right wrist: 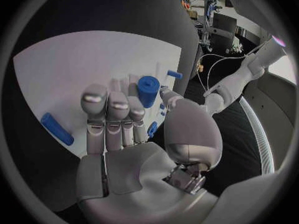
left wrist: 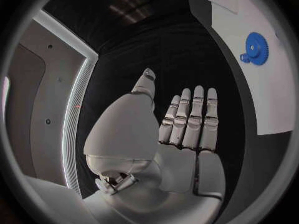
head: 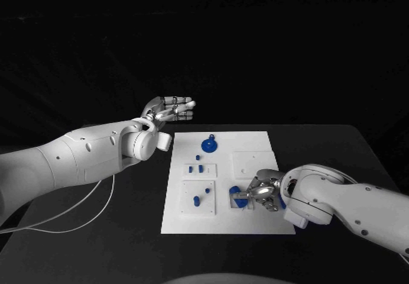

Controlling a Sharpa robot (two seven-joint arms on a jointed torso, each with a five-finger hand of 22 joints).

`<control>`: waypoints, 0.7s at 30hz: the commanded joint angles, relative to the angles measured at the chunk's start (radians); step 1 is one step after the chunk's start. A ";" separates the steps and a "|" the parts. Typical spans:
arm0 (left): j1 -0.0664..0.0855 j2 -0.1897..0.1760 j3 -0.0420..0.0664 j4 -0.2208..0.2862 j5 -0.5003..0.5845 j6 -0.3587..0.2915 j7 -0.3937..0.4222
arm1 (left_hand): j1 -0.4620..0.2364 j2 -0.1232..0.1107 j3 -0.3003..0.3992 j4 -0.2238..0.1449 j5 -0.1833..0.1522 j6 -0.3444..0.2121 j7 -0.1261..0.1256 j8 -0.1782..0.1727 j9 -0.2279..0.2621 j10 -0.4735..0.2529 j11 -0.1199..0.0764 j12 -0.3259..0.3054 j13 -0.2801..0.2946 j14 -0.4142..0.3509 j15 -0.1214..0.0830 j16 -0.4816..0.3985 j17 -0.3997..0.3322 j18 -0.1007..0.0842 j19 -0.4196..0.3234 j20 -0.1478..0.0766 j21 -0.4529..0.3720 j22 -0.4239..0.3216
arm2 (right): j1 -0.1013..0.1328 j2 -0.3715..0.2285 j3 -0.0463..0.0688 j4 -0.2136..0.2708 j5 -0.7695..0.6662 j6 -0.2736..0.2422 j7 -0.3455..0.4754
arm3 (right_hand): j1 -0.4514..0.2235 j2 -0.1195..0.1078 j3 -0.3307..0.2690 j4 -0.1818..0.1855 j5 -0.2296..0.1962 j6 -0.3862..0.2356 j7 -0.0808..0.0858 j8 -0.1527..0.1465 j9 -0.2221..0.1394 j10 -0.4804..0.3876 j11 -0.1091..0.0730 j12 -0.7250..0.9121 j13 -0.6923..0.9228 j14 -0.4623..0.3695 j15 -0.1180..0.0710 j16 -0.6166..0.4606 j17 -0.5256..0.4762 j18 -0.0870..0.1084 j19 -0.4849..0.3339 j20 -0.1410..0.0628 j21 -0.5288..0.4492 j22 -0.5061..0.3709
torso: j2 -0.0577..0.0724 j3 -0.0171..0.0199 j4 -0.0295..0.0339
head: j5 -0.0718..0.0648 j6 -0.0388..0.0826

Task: Assemble the parts on the task board

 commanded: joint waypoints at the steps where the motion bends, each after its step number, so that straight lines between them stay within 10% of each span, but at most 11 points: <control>1: 0.000 0.001 0.001 0.001 0.011 0.016 0.012 | -0.004 0.007 -0.001 -0.002 0.002 -0.005 0.003 0.000 0.001 -0.005 -0.001 -0.004 -0.001 -0.003 0.000 -0.005 -0.001 -0.004 0.002 -0.003 0.000 -0.001 | -0.004 -0.003 -0.003 0.005 0.002 0.010 0.005 | 0.027 -0.010 -0.043 0.042 -0.001 -0.003 0.005 0.001 -0.005 0.002 0.003 -0.007 0.000 -0.001 -0.005 -0.004 0.004 0.008 0.056 -0.005 0.001 0.001 | 0.000 0.0010 -0.0007 | -0.001 0.004; 21: 0.000 0.001 0.001 -0.001 0.011 0.017 0.009 | -0.004 0.007 -0.001 -0.002 0.002 -0.006 0.004 0.000 0.001 -0.005 -0.001 -0.004 -0.001 -0.004 0.000 -0.005 -0.001 -0.003 0.004 -0.003 0.001 -0.001 | -0.006 -0.042 -0.003 0.044 0.021 -0.003 0.023 | 0.032 -0.009 -0.084 0.059 -0.001 0.003 0.002 0.001 -0.006 0.008 0.001 -0.016 -0.001 0.001 -0.007 -0.009 0.011 0.007 0.056 -0.006 0.002 0.002 | 0.000 0.0004 0.0000 | -0.005 0.008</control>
